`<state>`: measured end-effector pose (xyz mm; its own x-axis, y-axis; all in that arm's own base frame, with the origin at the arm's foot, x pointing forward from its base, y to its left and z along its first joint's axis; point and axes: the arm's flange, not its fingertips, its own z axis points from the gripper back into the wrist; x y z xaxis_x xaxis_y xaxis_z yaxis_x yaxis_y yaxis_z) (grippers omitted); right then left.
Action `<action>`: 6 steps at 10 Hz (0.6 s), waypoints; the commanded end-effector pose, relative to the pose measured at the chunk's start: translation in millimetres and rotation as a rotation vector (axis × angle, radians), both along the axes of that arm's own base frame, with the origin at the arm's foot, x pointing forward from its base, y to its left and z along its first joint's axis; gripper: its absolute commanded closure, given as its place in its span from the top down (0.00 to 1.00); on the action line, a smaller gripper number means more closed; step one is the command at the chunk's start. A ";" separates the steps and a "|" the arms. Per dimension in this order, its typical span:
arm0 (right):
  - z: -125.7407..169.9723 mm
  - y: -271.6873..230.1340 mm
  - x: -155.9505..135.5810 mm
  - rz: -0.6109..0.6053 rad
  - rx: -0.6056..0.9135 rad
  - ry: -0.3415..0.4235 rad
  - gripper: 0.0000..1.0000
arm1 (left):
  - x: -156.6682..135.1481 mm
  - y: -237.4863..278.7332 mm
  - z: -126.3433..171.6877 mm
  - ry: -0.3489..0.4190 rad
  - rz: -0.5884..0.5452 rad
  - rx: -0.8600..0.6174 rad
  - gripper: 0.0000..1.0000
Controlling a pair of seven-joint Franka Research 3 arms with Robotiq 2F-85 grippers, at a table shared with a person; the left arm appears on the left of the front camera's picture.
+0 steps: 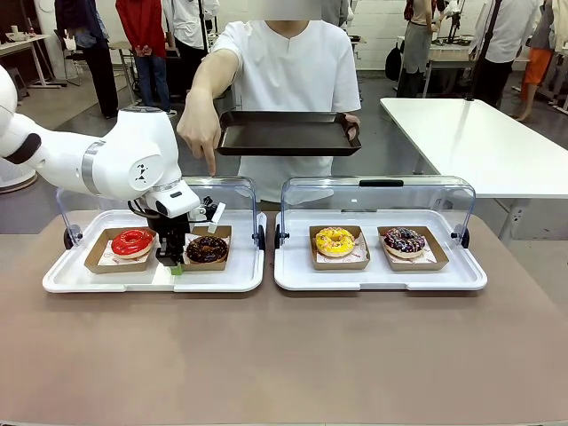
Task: Provide the desired donut to the person.
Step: Pick up and lift the Paper togo box containing the Donut pointed at by the person.
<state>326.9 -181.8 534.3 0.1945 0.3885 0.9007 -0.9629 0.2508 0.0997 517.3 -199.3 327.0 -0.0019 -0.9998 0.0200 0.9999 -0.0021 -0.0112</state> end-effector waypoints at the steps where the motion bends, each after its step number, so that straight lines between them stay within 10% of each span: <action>1: -0.5 -0.1 0.0 0.007 0.014 -0.006 1.00 | 2.8 -0.6 0.2 -0.017 0.011 0.023 0.00; 6: -0.5 -0.1 0.0 0.007 0.014 -0.006 1.00 | -22.2 -0.1 41.4 0.002 -0.095 0.026 0.00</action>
<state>327.0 -181.8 534.1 0.1948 0.3885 0.9007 -0.9629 0.2507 0.1001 511.2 -204.6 344.0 -0.0518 -0.9987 -0.0033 0.9987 -0.0518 -0.0022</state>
